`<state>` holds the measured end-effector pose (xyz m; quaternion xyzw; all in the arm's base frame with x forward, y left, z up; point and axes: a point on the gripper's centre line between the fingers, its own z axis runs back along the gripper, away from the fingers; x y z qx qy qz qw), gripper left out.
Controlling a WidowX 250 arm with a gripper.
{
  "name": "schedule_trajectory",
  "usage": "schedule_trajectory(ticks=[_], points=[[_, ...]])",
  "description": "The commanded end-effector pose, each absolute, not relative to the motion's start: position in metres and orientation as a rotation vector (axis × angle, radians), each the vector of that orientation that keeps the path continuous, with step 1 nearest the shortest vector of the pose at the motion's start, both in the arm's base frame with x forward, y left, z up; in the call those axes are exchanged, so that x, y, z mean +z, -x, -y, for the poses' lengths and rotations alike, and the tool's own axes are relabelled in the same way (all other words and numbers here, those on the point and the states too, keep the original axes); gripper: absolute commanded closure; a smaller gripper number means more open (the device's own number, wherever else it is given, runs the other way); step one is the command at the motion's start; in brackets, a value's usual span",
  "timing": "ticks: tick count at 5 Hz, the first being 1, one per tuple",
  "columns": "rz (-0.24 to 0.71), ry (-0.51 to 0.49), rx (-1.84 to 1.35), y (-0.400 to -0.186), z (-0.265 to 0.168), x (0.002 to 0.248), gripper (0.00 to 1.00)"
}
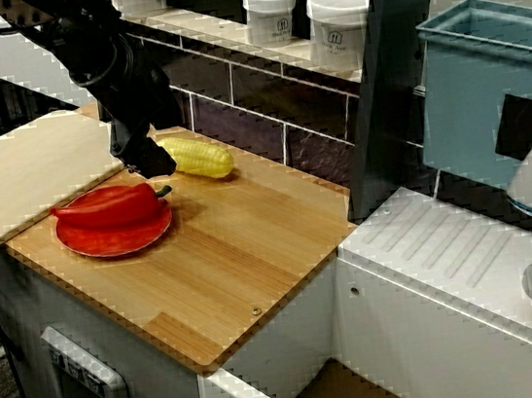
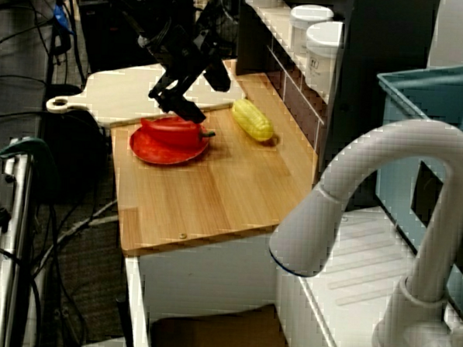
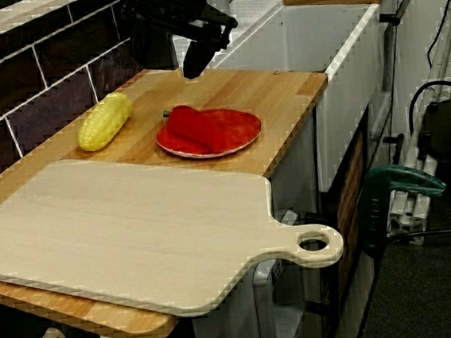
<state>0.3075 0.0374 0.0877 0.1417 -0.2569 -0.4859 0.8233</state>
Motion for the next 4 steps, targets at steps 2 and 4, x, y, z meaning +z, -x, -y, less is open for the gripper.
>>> schedule_trajectory(ticks=[2,4], points=[[0.527,-0.295,-0.983,-0.351,-0.066,0.086,0.0],[0.536,-0.304,-0.972,-0.356,-0.072,0.083,0.0]])
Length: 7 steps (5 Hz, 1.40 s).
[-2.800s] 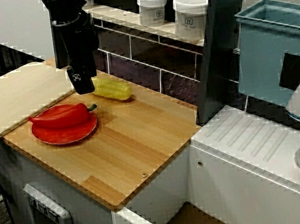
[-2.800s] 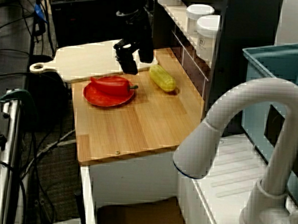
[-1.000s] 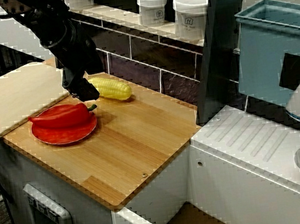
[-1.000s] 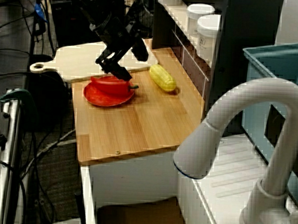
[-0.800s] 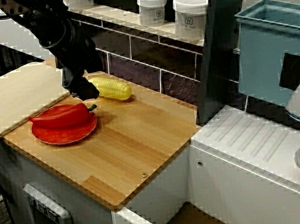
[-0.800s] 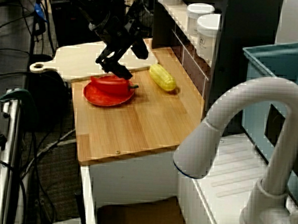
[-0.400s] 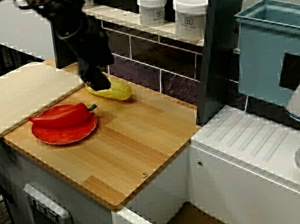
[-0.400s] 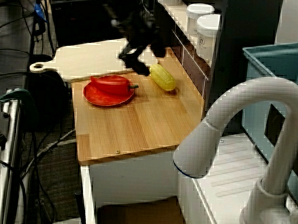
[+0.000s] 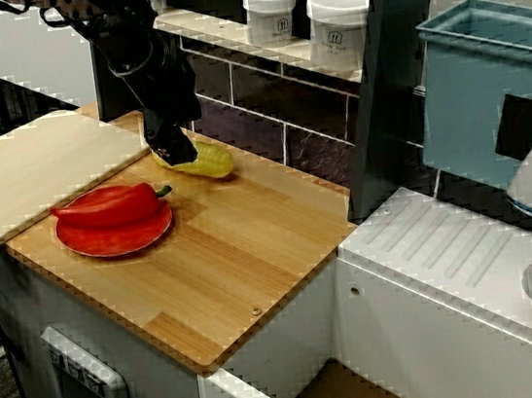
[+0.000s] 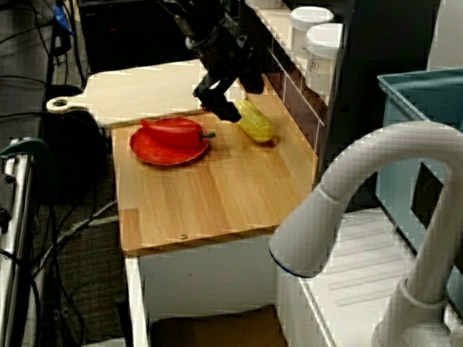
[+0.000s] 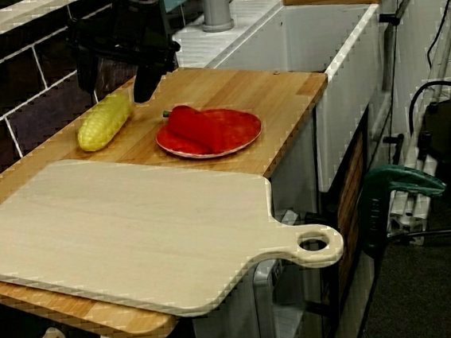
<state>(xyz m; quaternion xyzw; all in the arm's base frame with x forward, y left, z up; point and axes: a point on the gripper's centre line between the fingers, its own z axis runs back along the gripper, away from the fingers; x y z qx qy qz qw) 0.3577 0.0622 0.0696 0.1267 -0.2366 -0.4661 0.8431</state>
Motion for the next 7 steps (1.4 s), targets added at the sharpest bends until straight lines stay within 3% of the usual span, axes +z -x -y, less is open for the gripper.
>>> schedule_trajectory(ticks=[1,7], points=[[0.538,-0.308,-0.972,-0.358,-0.072,0.086,0.0],[0.488,-0.268,-0.977,-0.371,-0.076,0.084,0.0]])
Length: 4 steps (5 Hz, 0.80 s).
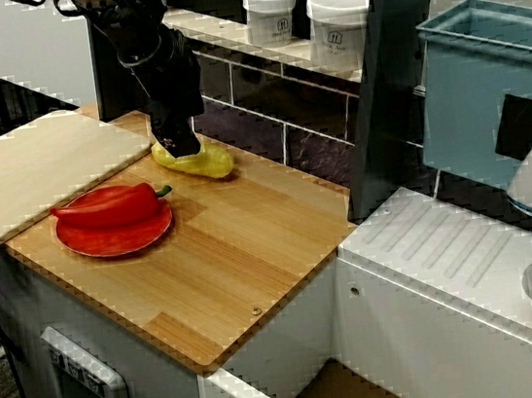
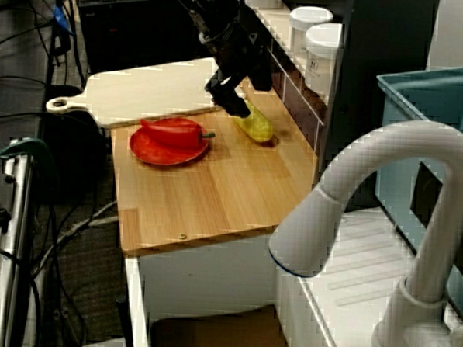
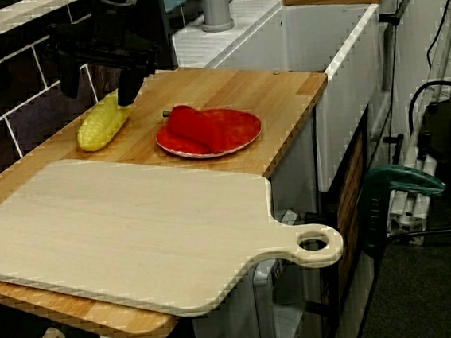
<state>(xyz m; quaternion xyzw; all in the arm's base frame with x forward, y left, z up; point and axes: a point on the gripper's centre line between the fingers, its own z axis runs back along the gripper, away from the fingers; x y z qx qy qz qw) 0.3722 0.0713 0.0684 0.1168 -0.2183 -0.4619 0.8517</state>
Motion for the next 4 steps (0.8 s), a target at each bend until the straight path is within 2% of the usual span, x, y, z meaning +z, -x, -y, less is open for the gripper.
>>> schedule_trajectory(ticks=[1,4], points=[[0.474,-0.254,-0.986,-0.3722,-0.0756,0.0828,0.0],[0.436,-0.212,-1.021,-0.3674,-0.0751,0.0802,0.0]])
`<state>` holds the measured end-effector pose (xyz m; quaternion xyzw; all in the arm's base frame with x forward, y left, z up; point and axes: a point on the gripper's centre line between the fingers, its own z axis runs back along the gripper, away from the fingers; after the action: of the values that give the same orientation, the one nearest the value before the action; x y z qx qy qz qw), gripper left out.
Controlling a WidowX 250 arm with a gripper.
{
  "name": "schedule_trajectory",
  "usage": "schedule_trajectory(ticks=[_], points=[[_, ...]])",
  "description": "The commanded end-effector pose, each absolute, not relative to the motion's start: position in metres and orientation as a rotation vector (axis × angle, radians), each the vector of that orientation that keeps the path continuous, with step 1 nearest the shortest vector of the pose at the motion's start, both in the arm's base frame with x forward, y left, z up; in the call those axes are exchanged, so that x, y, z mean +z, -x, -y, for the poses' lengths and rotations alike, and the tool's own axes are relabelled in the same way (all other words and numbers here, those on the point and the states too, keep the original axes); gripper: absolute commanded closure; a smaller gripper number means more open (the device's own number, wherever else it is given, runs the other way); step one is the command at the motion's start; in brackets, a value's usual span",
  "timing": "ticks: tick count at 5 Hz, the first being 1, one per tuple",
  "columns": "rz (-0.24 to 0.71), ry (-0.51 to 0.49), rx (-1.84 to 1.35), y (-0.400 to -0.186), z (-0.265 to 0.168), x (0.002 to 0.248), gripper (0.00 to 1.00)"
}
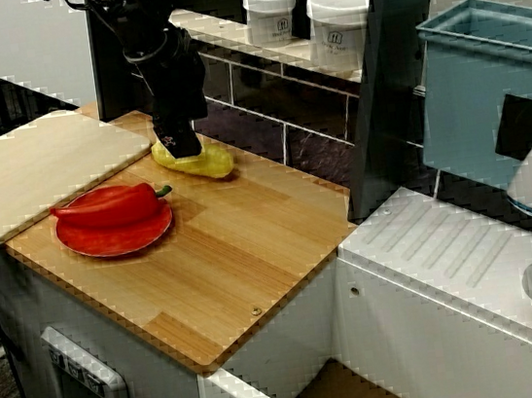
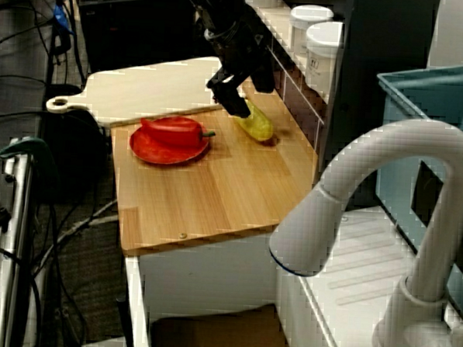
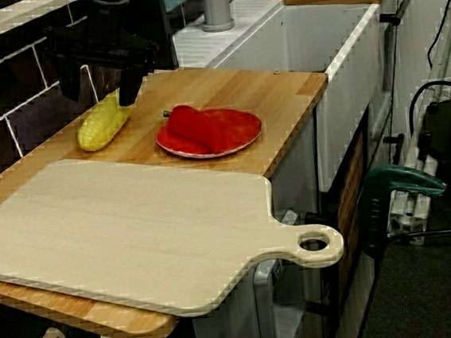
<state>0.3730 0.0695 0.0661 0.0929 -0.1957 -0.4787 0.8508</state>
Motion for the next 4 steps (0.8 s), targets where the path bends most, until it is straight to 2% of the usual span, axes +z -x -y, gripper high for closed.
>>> schedule_trajectory(ticks=[1,4], points=[[0.425,-0.206,-1.032,-0.365,-0.075,0.077,0.0],[0.411,-0.214,-1.031,-0.361,-0.07,0.063,0.0]])
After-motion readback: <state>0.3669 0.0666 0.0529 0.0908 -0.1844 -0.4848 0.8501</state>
